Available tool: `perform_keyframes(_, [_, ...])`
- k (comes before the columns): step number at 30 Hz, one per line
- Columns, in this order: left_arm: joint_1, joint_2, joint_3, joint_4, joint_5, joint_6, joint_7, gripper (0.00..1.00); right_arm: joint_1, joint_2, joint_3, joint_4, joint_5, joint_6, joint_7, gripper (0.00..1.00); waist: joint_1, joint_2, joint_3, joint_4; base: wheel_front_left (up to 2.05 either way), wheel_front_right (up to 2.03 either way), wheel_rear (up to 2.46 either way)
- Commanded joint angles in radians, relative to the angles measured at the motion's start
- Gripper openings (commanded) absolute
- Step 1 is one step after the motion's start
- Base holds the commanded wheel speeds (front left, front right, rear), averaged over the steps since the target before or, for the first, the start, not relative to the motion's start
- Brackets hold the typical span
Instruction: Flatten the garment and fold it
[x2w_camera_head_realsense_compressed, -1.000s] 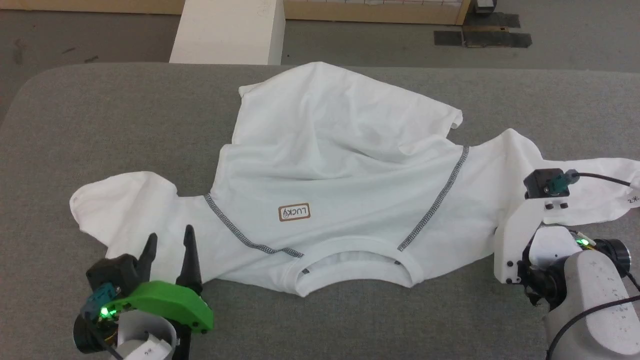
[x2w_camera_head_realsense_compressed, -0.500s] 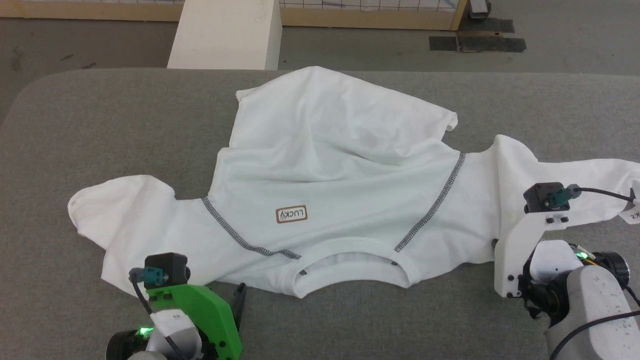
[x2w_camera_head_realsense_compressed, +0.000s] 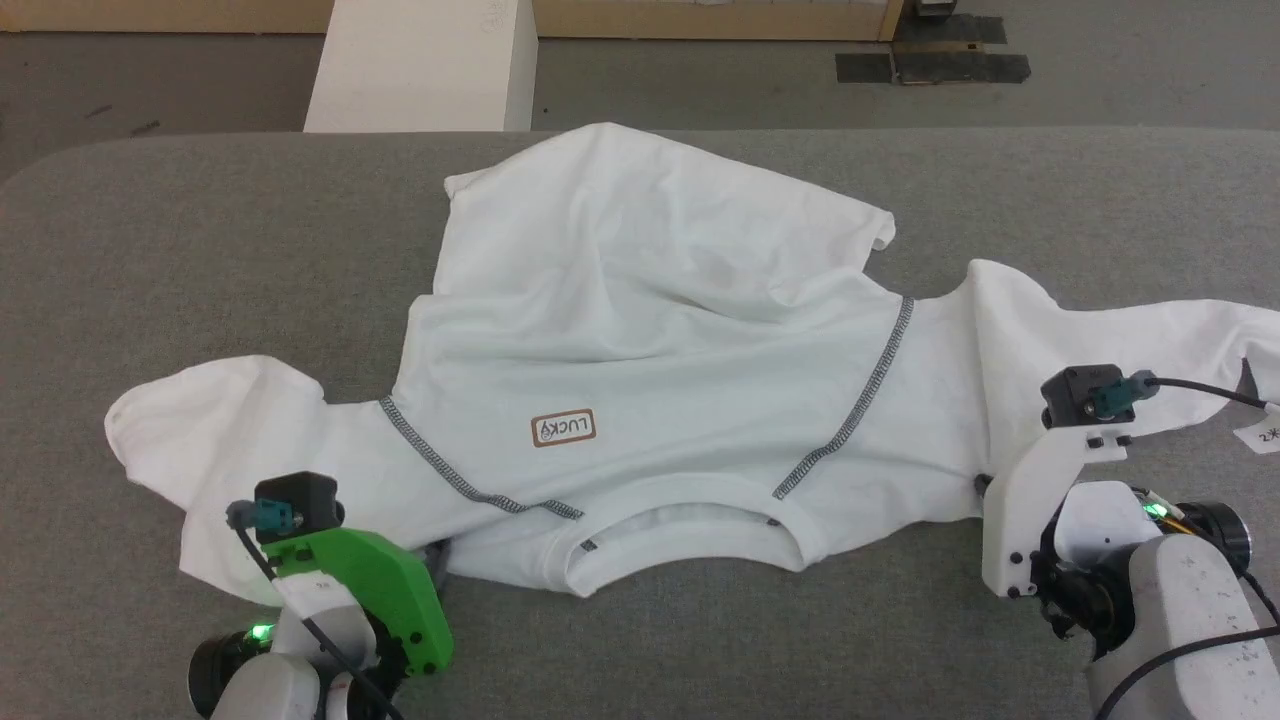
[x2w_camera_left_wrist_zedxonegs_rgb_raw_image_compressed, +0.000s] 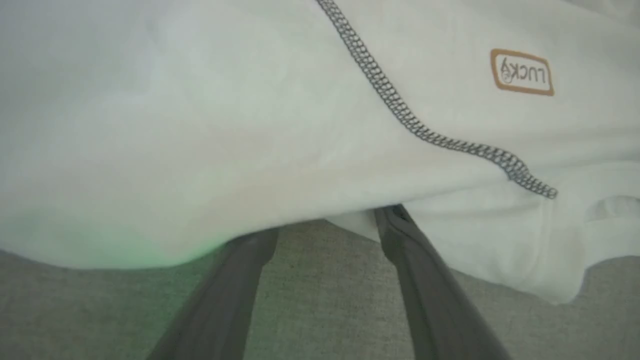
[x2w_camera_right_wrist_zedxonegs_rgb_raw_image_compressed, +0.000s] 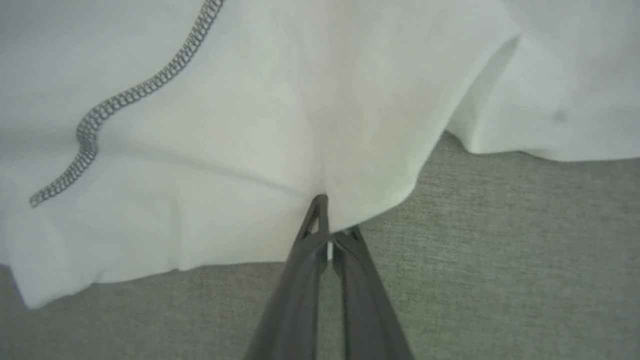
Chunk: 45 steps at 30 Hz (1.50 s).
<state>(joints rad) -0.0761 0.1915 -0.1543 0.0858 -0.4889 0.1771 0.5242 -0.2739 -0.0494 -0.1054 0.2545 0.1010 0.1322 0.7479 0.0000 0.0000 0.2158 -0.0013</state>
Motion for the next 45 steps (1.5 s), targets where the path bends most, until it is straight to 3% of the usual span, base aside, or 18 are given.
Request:
perform_keyframes(1, [0.011, -0.007, -0.011, 0.038, -0.025, -0.003, 0.025, 0.00, 0.028, -0.001, -0.001, 0.007, 0.008, -0.002, 0.002, 0.00, 0.0000, 0.0000, 0.000, -0.004, 0.00, 0.00, 0.00])
perform_keyframes(7, [0.025, -0.038, 0.000, 0.032, -0.082, -0.034, -0.002, 0.00, 0.034, -0.001, -0.014, -0.007, 0.035, -0.002, -0.018, 0.00, 0.0000, 0.0000, -0.011, -0.002, 0.00, 0.00, 0.00])
perform_keyframes(13, [0.010, -0.060, 0.053, -0.087, -0.178, -0.082, -0.037, 0.00, 0.045, -0.001, -0.061, -0.101, 0.122, -0.002, -0.022, 0.00, 0.0000, 0.0000, -0.046, 0.008, 0.00, 0.00, 0.00])
perform_keyframes(22, [-0.097, -0.029, 0.150, -0.340, -0.227, -0.099, -0.087, 0.00, -0.018, -0.001, -0.142, -0.380, 0.401, -0.002, 0.031, 0.00, 0.0000, 0.0000, -0.114, -0.009, 0.00, 0.00, 0.00])
perform_keyframes(27, [-0.249, 0.006, 0.173, -0.381, -0.210, -0.108, -0.102, 0.00, -0.136, -0.005, -0.186, -0.469, 0.459, -0.002, 0.030, 0.00, 0.0000, 0.0000, -0.132, -0.009, 0.00, 0.00, 0.00])
perform_keyframes(35, [-0.541, 0.069, 0.170, -0.328, -0.162, -0.142, -0.121, 0.00, -0.372, -0.021, -0.227, -0.454, 0.485, -0.002, 0.052, 0.00, 0.0000, 0.0000, -0.157, -0.007, 0.00, 0.00, 0.00])
perform_keyframes(45, [-0.842, 0.127, 0.171, -0.180, -0.134, -0.174, -0.138, 0.00, -0.665, -0.035, -0.264, -0.333, 0.451, -0.002, 0.099, 0.00, 0.0000, 0.0000, -0.153, -0.008, 0.00, 0.00, 0.00])
